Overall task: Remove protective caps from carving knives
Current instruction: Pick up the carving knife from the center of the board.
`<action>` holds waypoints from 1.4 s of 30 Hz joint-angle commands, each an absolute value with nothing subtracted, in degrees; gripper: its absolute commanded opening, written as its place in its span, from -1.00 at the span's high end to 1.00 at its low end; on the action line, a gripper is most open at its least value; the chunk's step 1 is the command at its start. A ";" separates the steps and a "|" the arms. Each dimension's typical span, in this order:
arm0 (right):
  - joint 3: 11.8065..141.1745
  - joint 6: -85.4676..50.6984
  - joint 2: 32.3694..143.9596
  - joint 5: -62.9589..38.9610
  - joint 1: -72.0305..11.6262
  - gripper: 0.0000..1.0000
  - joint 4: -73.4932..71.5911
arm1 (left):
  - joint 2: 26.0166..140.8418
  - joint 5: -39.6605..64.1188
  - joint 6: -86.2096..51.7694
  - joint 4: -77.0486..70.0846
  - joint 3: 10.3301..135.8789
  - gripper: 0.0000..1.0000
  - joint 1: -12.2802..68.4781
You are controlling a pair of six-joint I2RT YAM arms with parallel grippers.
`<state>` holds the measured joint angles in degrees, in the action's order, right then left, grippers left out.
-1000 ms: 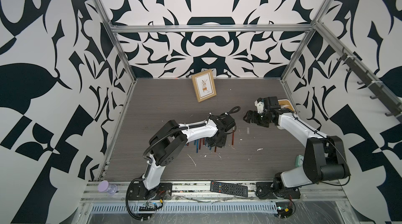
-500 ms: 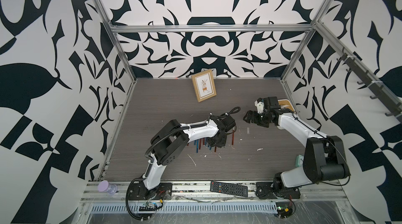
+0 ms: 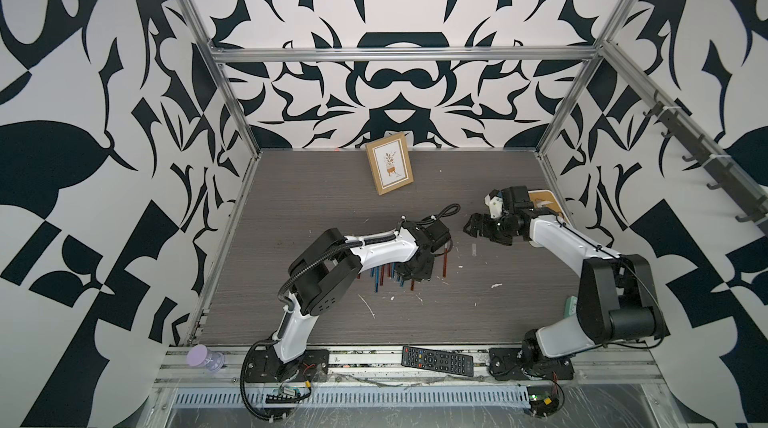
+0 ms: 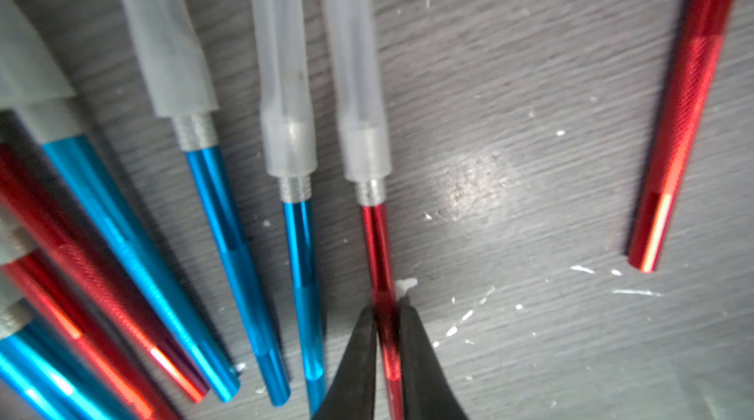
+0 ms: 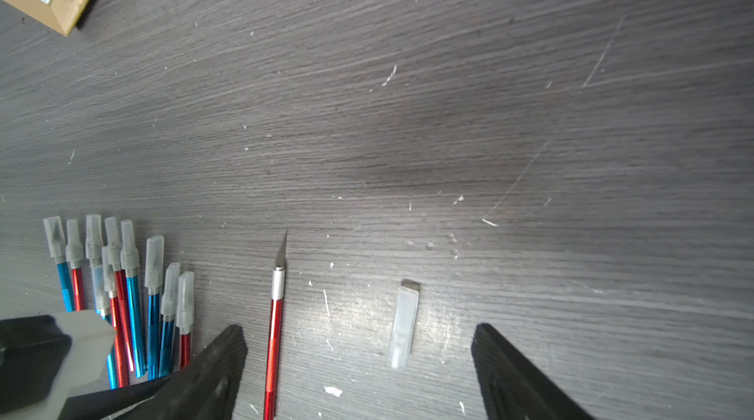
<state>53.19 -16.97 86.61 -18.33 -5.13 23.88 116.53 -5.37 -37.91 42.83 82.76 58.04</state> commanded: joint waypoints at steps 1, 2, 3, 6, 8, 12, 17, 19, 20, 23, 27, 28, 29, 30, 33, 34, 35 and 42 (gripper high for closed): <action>54.77 -17.72 85.74 -19.03 -5.40 -0.79 23.22 | 118.04 -6.22 -36.90 44.14 84.74 0.75 58.01; 54.76 -17.74 85.99 -18.94 -5.37 -0.80 23.08 | 117.95 -6.56 -36.62 44.29 85.15 0.77 58.04; 54.92 -17.79 86.25 -19.02 -5.39 -0.79 23.18 | 117.79 -6.76 -36.33 44.32 85.41 0.78 58.05; 55.52 -18.03 86.25 -19.24 -5.39 -0.79 23.64 | 117.62 -6.71 -35.70 44.05 86.28 0.82 57.94; 55.49 -18.05 85.71 -19.12 -5.39 -0.79 23.57 | 117.84 -6.26 -35.47 43.93 86.96 0.84 57.85; 55.07 -17.82 84.82 -18.41 -5.40 -0.79 23.68 | 118.30 -6.23 -34.98 44.14 88.14 0.88 57.83; 54.27 -17.75 84.97 -18.63 -5.40 -0.79 23.35 | 117.71 -6.15 -34.98 44.19 88.33 0.91 57.74; 54.06 -17.89 85.06 -18.71 -5.37 -0.79 22.96 | 117.50 -6.11 -34.98 44.13 88.25 0.91 57.66; 53.99 -17.85 85.17 -18.87 -5.42 -0.79 22.92 | 117.33 -6.02 -35.11 44.08 88.24 0.92 57.63; 54.05 -17.94 85.43 -18.98 -5.42 -0.79 22.70 | 116.78 -4.92 -35.16 42.83 87.57 0.93 57.49; 54.49 -18.06 85.30 -18.98 -5.38 -0.80 22.89 | 115.54 -1.21 -35.68 38.76 85.46 0.93 56.40; 54.48 -18.00 85.17 -18.96 -5.41 -0.79 22.87 | 115.27 -0.93 -35.64 38.36 85.31 0.93 56.19; 54.47 -17.97 84.95 -18.98 -5.36 -0.79 22.85 | 114.96 -0.32 -35.76 37.84 85.05 0.94 55.87; 54.41 -18.00 84.91 -19.18 -5.37 -0.80 22.77 | 114.66 0.33 -35.77 37.11 84.70 0.94 55.50; 54.15 -18.24 84.64 -18.33 -5.36 -0.79 22.65 | 113.59 3.06 -36.21 34.45 83.31 0.95 54.44; 54.10 -18.24 84.68 -18.32 -5.37 -0.79 22.65 | 113.20 3.69 -36.29 33.74 82.87 0.96 54.24; 54.05 -18.21 84.62 -18.45 -5.36 -0.79 22.67 | 112.70 4.07 -36.23 32.91 82.44 0.96 54.13; 53.59 -18.33 84.28 -19.93 -5.37 -0.77 21.35 | 111.01 4.74 -34.53 30.17 81.56 0.98 53.96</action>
